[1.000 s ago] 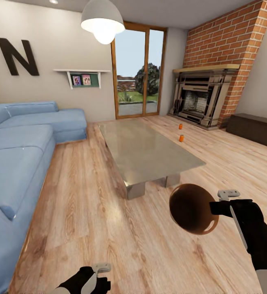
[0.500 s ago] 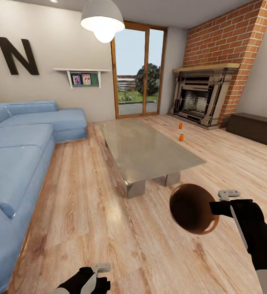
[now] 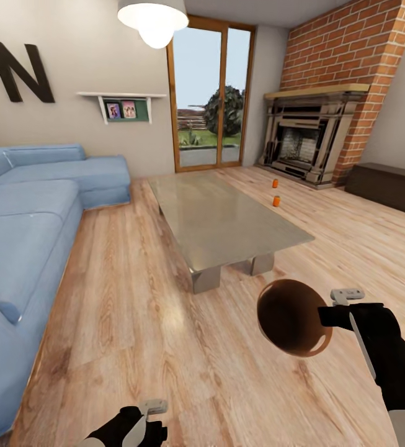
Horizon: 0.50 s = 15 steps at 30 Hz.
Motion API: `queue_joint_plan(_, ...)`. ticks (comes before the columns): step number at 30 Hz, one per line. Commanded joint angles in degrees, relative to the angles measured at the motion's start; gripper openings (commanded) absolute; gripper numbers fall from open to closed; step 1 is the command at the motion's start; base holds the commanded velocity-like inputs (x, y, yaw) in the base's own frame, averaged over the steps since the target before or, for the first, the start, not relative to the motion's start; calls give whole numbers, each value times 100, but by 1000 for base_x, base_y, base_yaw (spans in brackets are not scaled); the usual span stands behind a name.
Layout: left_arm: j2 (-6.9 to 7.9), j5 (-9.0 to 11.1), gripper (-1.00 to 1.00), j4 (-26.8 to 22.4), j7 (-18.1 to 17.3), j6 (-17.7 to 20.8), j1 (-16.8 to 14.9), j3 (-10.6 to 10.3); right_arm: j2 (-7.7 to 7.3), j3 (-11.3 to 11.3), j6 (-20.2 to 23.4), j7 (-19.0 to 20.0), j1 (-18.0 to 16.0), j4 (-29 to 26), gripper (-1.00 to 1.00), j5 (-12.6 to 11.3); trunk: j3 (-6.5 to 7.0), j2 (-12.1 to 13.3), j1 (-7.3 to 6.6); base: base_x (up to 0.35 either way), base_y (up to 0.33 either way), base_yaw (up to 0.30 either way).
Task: Put the three can of soda from the living room inside the tash can in the kitchen.
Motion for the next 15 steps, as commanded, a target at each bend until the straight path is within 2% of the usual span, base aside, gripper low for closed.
queue_joint_plan(1,0,0,100,0,-1,-2,1,0,0,0,5,27,-4,-3,-100,-79,-22,-2,2,0,0,0)
queue_joint_plan(15,-7,7,100,-3,2,-76,101,0,0,0,5,27,-4,-12,-100,-79,-332,-21,38,0,0,0)
